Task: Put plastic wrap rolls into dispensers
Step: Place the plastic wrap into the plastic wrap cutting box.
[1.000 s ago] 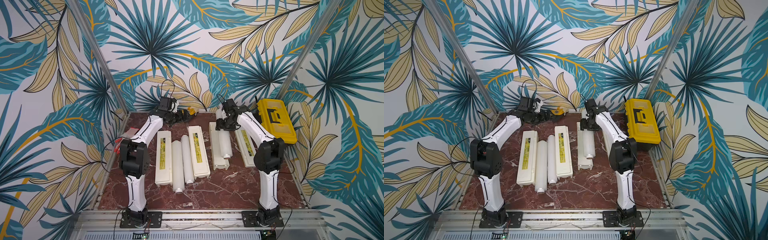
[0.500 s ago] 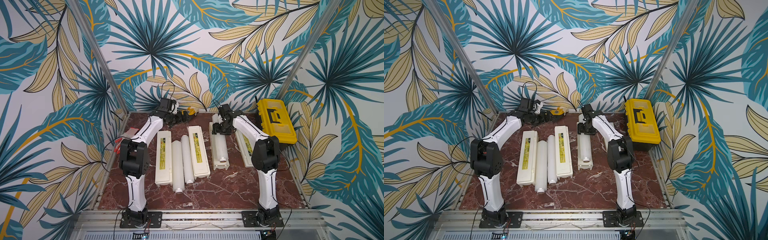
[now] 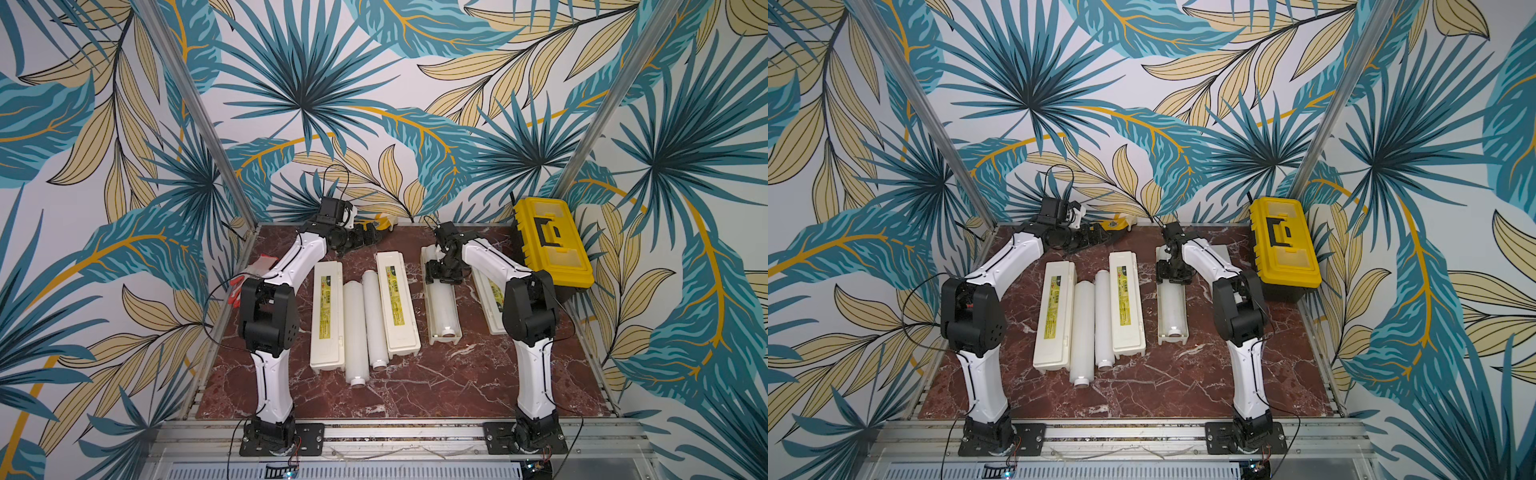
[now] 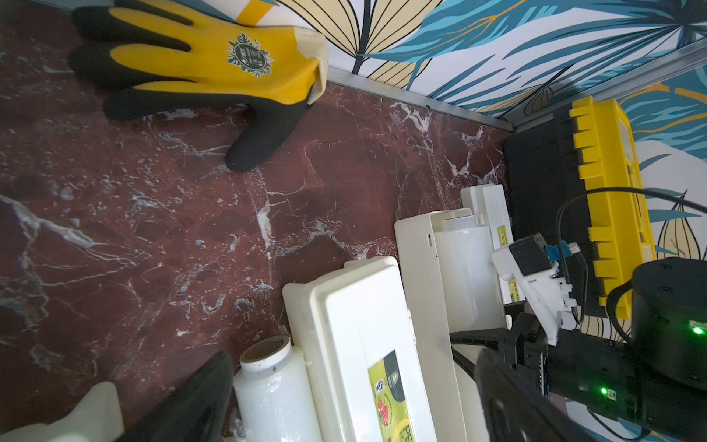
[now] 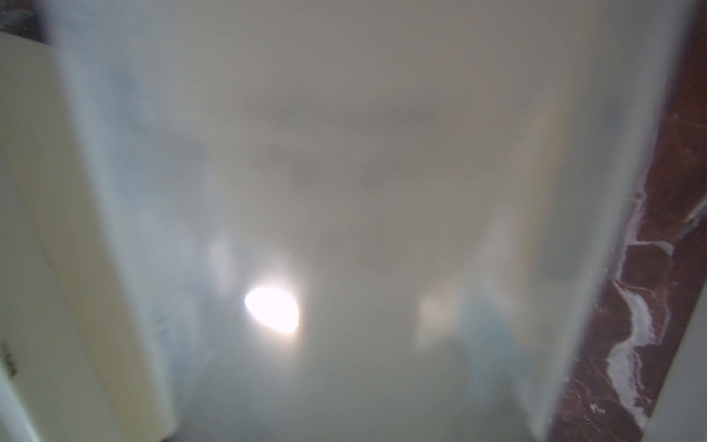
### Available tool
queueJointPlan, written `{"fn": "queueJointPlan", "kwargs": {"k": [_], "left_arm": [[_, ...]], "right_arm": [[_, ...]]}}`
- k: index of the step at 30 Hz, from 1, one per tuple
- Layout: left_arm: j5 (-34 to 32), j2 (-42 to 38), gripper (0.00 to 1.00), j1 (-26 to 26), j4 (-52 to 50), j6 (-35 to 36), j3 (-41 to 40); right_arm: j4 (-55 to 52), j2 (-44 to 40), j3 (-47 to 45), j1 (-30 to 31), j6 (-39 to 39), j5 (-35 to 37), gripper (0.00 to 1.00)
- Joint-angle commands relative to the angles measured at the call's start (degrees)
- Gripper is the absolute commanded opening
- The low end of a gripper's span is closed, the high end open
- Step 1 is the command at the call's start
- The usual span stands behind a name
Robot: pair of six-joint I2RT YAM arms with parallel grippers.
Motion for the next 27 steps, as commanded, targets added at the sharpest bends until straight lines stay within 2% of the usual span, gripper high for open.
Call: {"fn": "queueJointPlan", "kwargs": {"k": [1, 3, 6, 13, 27], "left_arm": [[0.0, -2.2, 1.00, 0.3, 0.1, 0.0, -1.3], [0.0, -2.2, 1.00, 0.3, 0.1, -0.1, -1.5], [0.3, -2.1, 0.99, 0.4, 0.1, -0.2, -1.5], [0.3, -2.0, 0.99, 0.3, 0.1, -0.3, -1.8], [0.4, -1.9, 0.99, 0.3, 0.1, -0.4, -2.1]], "right_arm": [[-0.7, -2.3, -0.3, 0.4, -1.3, -0.8, 0.28], [-1.1, -2.0, -0.3, 0.4, -1.6, -0.7, 0.31], [-1.7, -0.8, 0.0, 0.4, -1.0, -0.7, 0.44], [-0.9, -0.1, -0.2, 0.4, 0.0, -0.4, 0.64], [-0.5, 0.8, -1.1, 0.4, 0.6, -0.6, 0.76]]}}
